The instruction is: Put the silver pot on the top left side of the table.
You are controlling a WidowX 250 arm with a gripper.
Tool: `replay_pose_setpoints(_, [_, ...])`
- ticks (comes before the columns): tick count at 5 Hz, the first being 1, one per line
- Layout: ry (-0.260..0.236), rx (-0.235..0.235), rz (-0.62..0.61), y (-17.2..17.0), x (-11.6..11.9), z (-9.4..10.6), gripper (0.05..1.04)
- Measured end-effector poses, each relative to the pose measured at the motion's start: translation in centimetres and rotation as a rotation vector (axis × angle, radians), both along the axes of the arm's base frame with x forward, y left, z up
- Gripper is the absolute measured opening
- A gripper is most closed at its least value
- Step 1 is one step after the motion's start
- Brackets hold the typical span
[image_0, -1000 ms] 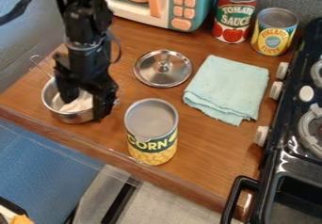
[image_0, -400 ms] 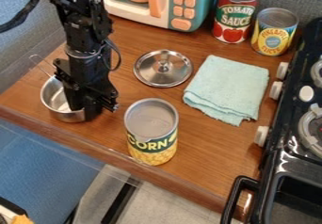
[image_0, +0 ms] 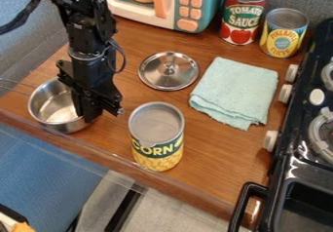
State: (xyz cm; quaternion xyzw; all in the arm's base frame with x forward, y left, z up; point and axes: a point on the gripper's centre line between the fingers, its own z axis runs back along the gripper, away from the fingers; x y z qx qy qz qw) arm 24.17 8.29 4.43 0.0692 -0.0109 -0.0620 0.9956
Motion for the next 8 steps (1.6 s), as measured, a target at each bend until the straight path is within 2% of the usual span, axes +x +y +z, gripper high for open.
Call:
replay_pose_setpoints(1, [-0.013,-0.005,-0.009,-0.2,0.0,0.9,0.068])
replay_pose_setpoints(2, [-0.066,-0.014,0.000,-0.2,1.7,2.6,0.067])
replay_pose_setpoints(3, [-0.107,0.002,0.047,0.6,4.7,3.7,0.062])
replay_pose_setpoints(5, [-0.118,0.054,0.134,1.3,11.7,3.1,0.062])
replay_pose_setpoints(6, [-0.120,0.068,0.138,0.5,13.6,2.8,0.062])
replay_pose_setpoints(8, [-0.082,0.127,0.126,0.1,15.4,0.4,0.061])
